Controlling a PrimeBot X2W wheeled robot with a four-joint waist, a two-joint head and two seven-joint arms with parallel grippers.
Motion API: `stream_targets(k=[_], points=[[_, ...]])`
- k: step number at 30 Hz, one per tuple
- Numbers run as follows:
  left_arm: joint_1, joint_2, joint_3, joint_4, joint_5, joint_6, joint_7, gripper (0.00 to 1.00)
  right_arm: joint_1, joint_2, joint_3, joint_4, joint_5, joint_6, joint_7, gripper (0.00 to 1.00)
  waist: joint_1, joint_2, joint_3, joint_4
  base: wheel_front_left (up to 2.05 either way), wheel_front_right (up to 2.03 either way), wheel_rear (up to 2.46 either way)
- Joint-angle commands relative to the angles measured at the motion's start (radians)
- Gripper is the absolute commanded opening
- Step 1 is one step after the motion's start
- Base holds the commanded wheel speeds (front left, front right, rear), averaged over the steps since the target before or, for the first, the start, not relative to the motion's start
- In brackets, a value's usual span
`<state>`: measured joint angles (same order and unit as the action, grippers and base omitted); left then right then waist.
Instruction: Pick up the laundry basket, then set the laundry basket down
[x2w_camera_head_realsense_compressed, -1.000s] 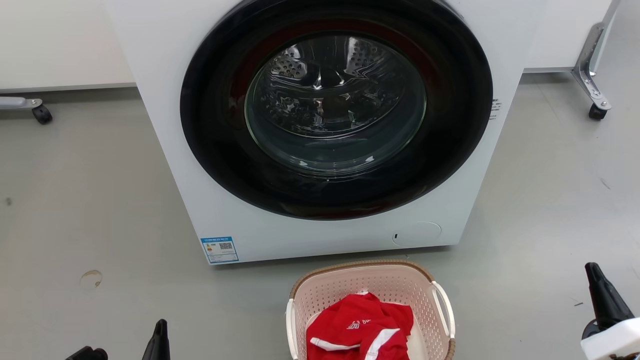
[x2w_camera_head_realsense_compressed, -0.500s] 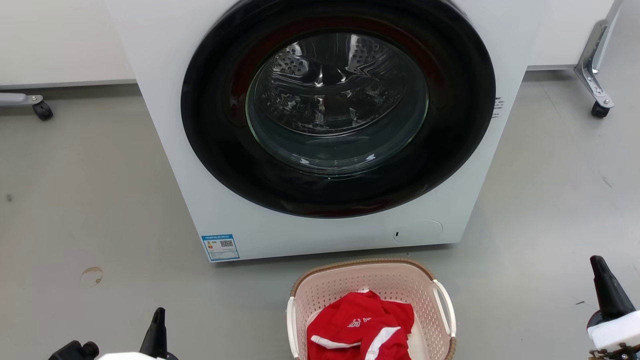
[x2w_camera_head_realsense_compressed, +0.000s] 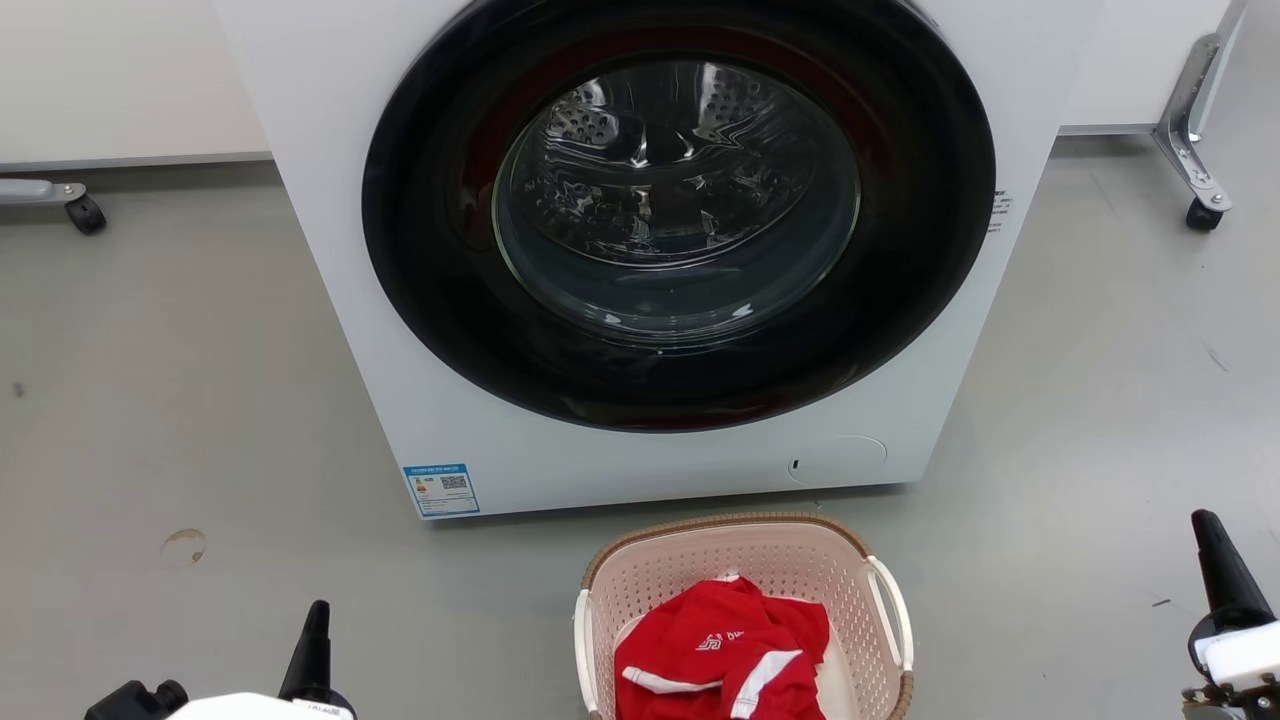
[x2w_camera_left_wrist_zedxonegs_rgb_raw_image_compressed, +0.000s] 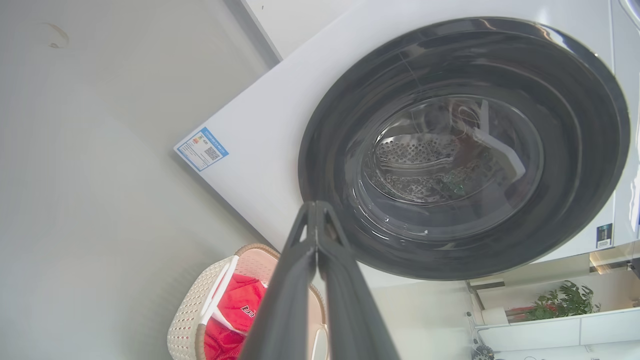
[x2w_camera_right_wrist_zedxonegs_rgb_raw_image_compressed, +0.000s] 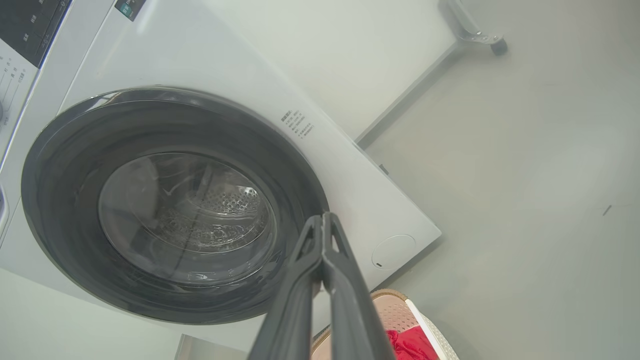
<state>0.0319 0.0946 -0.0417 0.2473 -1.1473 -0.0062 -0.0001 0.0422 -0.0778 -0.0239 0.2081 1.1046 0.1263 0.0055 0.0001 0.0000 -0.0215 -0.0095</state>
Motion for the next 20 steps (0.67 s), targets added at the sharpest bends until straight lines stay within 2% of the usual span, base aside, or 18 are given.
stream_targets(k=[1,20], points=[[-0.057,0.010,0.031,-0.021,-0.022,-0.014,0.006,0.00,-0.061,-0.024,-0.002,-0.021,0.024,0.004,0.008,0.00,-0.0001,0.0000,0.000,0.000,0.00,0.00,0.00],[-0.091,-0.012,0.082,-0.013,-0.199,-0.059,0.049,0.00,-0.097,-0.006,-0.035,0.002,0.221,0.004,0.046,0.00,-0.0001,0.0000,0.010,0.004,0.00,0.00,0.00]])
